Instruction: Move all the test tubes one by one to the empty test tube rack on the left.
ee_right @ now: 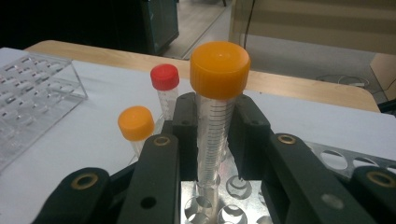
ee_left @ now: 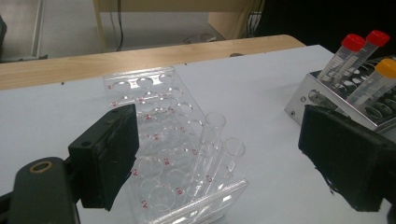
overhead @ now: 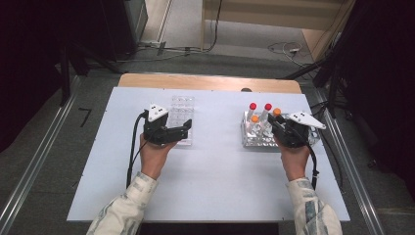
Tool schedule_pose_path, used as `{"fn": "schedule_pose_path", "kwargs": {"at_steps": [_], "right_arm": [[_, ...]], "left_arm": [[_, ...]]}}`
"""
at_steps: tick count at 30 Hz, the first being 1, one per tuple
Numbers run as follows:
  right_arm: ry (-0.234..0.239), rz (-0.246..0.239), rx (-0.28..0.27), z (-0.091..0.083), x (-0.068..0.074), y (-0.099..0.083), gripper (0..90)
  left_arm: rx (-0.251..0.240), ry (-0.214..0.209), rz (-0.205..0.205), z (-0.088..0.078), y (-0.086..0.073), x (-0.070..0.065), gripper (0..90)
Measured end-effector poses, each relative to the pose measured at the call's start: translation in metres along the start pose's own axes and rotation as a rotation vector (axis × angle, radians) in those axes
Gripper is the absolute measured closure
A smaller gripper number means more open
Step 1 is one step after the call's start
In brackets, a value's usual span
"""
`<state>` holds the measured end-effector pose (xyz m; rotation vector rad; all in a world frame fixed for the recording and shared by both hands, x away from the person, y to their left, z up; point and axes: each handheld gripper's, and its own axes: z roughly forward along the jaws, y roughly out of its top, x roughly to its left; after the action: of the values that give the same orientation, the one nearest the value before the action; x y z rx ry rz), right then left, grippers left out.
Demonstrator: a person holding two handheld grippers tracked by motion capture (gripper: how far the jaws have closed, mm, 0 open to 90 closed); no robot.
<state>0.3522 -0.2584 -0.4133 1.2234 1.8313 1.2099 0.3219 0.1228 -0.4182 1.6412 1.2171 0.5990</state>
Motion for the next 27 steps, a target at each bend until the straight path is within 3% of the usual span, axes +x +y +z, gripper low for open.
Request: {"fn": "schedule_pose_path", "kwargs": {"at_steps": [12,27], "right_arm": [[0.029,-0.004,-0.036,-0.022,0.002,0.006,70.8],[0.129,-0.025,-0.009,-0.038,0.022,-0.006,70.8]], "left_arm": [[0.003,0.009,0.007,0.0,-0.001,-0.001,12.9],[-0.004,0.005,0.009,-0.002,0.0,-0.004,13.1]]}}
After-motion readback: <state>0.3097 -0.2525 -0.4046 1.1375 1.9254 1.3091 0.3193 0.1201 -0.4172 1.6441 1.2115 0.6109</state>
